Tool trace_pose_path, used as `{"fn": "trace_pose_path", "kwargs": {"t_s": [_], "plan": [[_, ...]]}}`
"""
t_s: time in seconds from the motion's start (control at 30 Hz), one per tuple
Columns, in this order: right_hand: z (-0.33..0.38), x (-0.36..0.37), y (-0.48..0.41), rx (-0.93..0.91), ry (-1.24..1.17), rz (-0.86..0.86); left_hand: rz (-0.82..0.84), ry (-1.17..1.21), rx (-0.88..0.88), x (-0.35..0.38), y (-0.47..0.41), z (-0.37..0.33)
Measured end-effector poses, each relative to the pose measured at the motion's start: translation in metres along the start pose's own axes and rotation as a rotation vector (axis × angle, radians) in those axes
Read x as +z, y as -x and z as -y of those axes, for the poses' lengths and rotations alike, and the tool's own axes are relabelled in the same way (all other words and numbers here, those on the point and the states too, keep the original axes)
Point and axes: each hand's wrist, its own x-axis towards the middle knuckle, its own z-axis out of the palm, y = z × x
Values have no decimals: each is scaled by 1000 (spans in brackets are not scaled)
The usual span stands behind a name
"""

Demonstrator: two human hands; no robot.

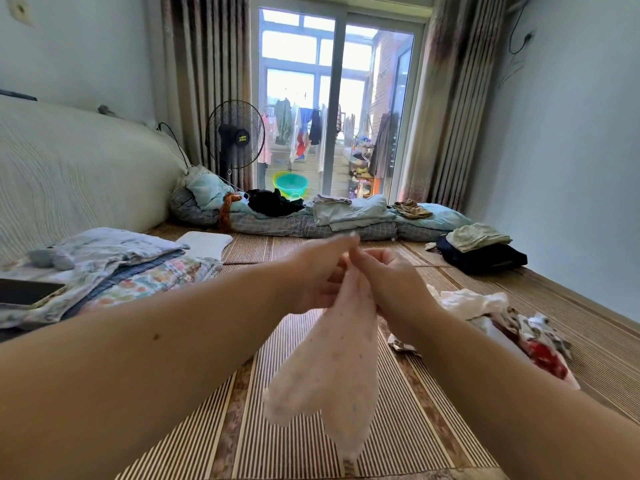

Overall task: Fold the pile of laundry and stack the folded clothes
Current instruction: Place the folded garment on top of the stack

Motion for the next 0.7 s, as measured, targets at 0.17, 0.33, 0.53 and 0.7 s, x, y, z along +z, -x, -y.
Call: {"fn": "trace_pose_path", "kwargs": {"t_s": [0.17, 0.33, 0.53, 0.7], "plan": [[8, -21, 7, -166, 276, 102, 6, -489, 205, -16, 16, -11], [17, -29, -4, -67, 104, 185, -138, -735, 337, -36, 4, 3], [8, -41, -28, -43, 256, 266, 74, -517, 145, -49, -37, 30], [-21, -39, -67, -81, 845, 138, -122, -742, 147, -43, -79, 42]]}}
